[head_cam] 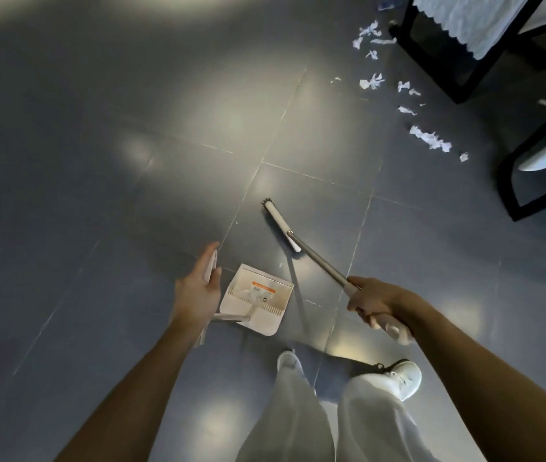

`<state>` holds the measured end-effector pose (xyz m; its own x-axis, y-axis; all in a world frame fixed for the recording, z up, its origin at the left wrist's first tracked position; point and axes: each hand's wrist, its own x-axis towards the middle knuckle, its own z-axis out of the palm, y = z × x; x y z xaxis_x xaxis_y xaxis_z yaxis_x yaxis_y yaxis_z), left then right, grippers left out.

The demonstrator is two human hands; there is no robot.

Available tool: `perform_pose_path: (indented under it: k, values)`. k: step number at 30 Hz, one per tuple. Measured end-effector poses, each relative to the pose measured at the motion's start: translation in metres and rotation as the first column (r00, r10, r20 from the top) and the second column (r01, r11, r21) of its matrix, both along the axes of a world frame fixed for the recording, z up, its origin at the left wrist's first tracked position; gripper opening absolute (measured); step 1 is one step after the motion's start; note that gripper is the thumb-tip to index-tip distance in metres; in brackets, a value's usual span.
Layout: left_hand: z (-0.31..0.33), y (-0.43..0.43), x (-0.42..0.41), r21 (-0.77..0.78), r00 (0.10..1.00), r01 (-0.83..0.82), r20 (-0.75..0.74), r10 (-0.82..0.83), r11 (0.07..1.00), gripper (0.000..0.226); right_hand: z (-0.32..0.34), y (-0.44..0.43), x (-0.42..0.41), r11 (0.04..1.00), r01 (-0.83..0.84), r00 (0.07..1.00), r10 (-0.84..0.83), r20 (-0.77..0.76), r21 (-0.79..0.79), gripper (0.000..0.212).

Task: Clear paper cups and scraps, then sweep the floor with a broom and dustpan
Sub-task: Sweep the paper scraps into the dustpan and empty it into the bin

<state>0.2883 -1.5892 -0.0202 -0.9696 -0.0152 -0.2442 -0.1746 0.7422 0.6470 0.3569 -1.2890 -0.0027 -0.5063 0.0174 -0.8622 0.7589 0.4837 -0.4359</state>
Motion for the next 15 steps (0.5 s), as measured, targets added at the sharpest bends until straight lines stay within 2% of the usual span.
perform_pose_path:
  k: [6,11,15]
  values:
    - [-0.006,-0.014,-0.027,0.017,1.0,-0.02,-0.002,0.02,1.0,0.039,0.005,-0.034,-0.005,0.989,-0.04,0.988,0.061,0.145,-0.14,0.046]
    - [-0.004,-0.008,-0.04,0.028,0.999,0.032,-0.024,-0.031,0.999,0.039,0.027,-0.012,-0.019,0.955,0.173,0.94,-0.086,0.331,-0.243,0.052]
    - [0.001,0.011,-0.052,0.04,0.996,0.066,-0.058,-0.063,0.997,0.039,0.038,0.015,-0.031,0.919,0.303,0.932,-0.23,0.282,-0.252,0.061]
